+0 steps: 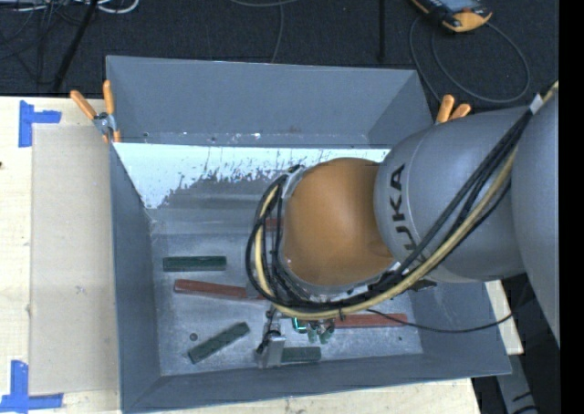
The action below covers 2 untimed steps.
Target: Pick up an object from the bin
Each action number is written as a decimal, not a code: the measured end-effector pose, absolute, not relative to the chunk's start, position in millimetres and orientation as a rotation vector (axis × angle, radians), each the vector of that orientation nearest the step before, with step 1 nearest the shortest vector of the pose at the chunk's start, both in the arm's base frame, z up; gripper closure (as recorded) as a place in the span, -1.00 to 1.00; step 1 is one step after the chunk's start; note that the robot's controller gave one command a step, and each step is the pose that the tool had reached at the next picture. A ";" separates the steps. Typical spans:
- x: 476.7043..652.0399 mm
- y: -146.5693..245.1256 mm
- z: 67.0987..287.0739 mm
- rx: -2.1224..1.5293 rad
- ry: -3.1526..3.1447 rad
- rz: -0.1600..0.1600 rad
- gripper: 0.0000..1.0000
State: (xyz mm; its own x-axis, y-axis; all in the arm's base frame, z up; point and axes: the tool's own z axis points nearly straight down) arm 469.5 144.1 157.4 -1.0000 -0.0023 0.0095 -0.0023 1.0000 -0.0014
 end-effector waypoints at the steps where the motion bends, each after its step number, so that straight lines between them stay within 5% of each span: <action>1: 471.6 143.5 161.1 -0.002 -3.139 0.000 -1.00; 2: 472.2 181.3 113.9 0.134 -3.141 0.000 -1.00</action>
Offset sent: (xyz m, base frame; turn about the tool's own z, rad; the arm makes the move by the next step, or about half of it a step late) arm 0.0003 0.0712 -0.0874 -0.1634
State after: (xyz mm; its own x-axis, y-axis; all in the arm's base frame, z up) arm 472.2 181.3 113.9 -0.9964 -0.0851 -0.0019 -0.0851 0.9964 -0.0002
